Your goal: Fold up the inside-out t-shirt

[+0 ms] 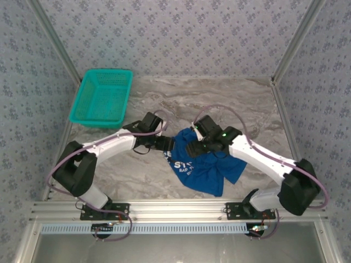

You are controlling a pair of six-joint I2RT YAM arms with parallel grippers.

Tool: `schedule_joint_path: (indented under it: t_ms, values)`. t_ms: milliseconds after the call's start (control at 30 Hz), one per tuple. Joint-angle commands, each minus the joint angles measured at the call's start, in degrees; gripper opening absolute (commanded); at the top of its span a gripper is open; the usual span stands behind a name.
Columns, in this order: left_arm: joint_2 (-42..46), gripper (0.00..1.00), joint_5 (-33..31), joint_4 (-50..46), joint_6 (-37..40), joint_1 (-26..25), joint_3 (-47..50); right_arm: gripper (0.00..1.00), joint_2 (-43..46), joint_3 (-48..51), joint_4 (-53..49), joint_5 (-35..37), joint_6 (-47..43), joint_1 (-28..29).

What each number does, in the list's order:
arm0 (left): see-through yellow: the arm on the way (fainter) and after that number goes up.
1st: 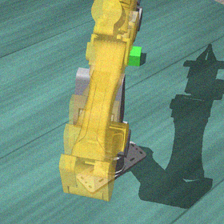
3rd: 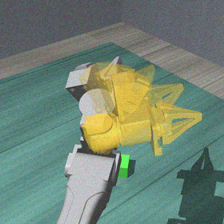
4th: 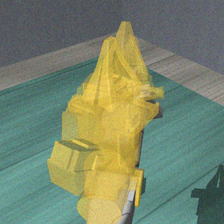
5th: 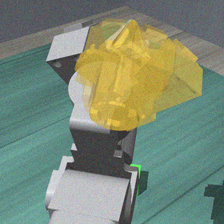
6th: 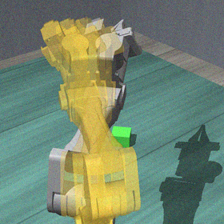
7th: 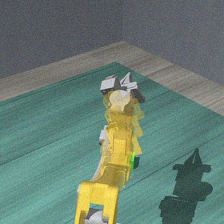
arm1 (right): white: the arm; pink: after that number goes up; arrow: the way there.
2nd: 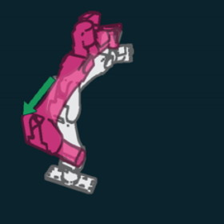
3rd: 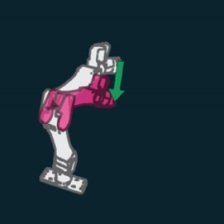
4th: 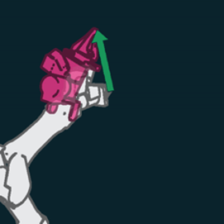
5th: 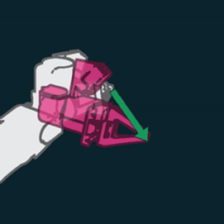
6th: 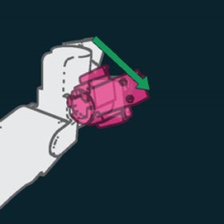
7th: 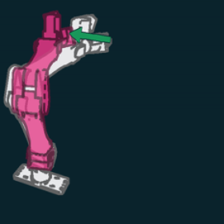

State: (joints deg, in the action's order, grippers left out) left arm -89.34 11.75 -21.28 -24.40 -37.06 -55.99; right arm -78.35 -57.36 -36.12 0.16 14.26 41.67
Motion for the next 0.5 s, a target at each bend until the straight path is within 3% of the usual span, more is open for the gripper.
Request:
schedule_joint_path:
  t_ms: [0, 33, 133, 200, 300, 467]
  values:
    - [2.81, 0.68, -0.68, 0.1, -1.16, 0.89, 0.64, 0.74, -3.54, 0.5, 3.94, -0.57, -1.04, -0.65]
    - [3.07, 0.68, 0.64, 1.06, -1.09, 0.85, 1.14, 0.64, -5.35, 0.25, 3.87, 0.15, -1.2, -0.93]
    - [5.12, 0.69, 5.76, 6.36, 1.07, 0.33, 3.67, 0.18, -8.3, -2.48, -0.07, 1.95, -1.91, -3.54]
    - [7.15, 0.7, 6.09, 9.66, 5.48, -1.68, 5.48, 0.02, -6.16, -5.63, -3.27, 4.44, -3.71, -5.68]
    - [8.37, 0.73, 1.4, 13.52, 14.71, -6.28, 6.31, 0.0, -3.39, -10.4, -2.32, 0.91, -6.65, -11.94]
    - [5.25, 0.77, -1.72, 15.98, 26.7, -8.07, 4.04, 0.0, -13.41, -23.92, -3.26, 3.21, -8.49, -19.01]
